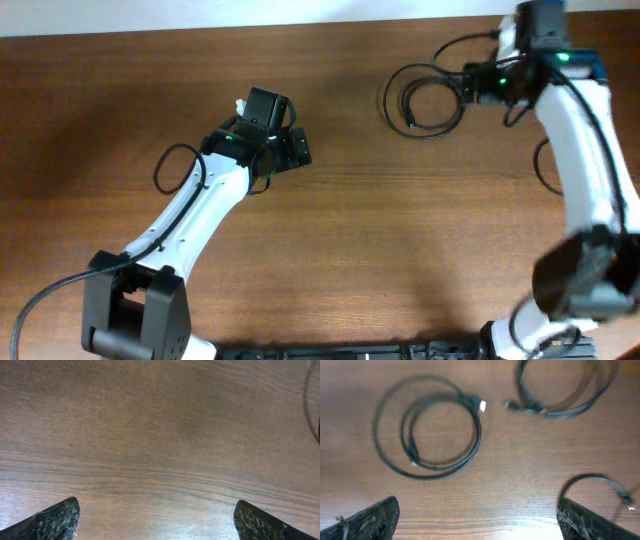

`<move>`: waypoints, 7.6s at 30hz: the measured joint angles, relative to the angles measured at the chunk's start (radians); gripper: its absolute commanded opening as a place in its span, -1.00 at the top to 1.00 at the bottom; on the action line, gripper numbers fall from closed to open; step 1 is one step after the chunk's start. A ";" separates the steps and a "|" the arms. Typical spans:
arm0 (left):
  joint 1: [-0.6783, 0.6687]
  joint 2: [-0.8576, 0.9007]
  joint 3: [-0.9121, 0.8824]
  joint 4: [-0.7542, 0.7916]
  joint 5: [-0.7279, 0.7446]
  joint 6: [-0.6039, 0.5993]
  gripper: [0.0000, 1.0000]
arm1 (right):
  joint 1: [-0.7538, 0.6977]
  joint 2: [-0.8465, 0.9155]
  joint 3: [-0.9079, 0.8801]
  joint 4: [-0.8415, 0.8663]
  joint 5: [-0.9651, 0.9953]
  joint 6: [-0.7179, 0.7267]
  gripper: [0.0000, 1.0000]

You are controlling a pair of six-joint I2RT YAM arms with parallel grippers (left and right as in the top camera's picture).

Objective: Untangle cables

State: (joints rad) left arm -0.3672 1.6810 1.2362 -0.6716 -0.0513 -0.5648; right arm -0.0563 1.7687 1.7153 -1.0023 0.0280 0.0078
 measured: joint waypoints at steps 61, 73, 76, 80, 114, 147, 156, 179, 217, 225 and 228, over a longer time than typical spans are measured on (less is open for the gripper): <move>0.000 0.000 0.000 0.002 0.000 0.000 -0.97 | 0.000 -1.207 -0.280 -0.663 -0.210 0.060 -0.97; 0.000 0.000 0.000 0.001 0.000 0.000 -0.97 | 0.000 -1.432 -0.515 -0.658 -0.201 0.059 -0.97; 0.000 0.000 0.000 0.000 0.000 0.000 -0.97 | 0.000 -1.506 -0.578 -0.660 -0.202 0.060 -0.98; 0.000 0.000 0.000 0.001 0.000 0.000 -0.97 | 0.000 -1.587 -0.660 -0.663 -0.202 0.060 -0.97; 0.000 0.000 0.000 0.003 0.000 0.000 -0.97 | 0.000 -1.756 -0.725 -0.395 -0.282 0.060 -0.97; 0.000 -0.002 0.000 0.002 0.000 0.000 -0.97 | 0.000 -1.757 -1.700 0.947 -0.277 -0.214 -0.97; 0.000 -0.002 0.000 0.002 0.000 0.000 -0.97 | 0.000 -1.757 -1.700 0.947 -0.277 -0.217 -0.97; 0.000 -0.002 0.000 0.002 0.000 0.000 -0.97 | 0.000 -1.757 -1.700 0.947 -0.277 -0.217 -0.97; 0.192 -0.781 0.000 -0.116 -0.123 0.139 -0.97 | 0.000 -1.757 -1.701 0.947 -0.273 -0.217 -0.97; 0.192 -0.958 0.000 -0.130 -0.174 0.139 -0.97 | 0.000 -1.757 -1.701 0.947 -0.273 -0.217 -0.97; 0.192 -0.993 0.000 -0.146 -0.186 0.139 -0.97 | 0.000 -1.757 -1.701 0.947 -0.273 -0.217 -0.97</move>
State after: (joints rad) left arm -0.1753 0.6880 1.2362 -0.8177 -0.2375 -0.4259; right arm -0.0563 0.0120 0.0147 -0.0551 -0.2447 -0.2092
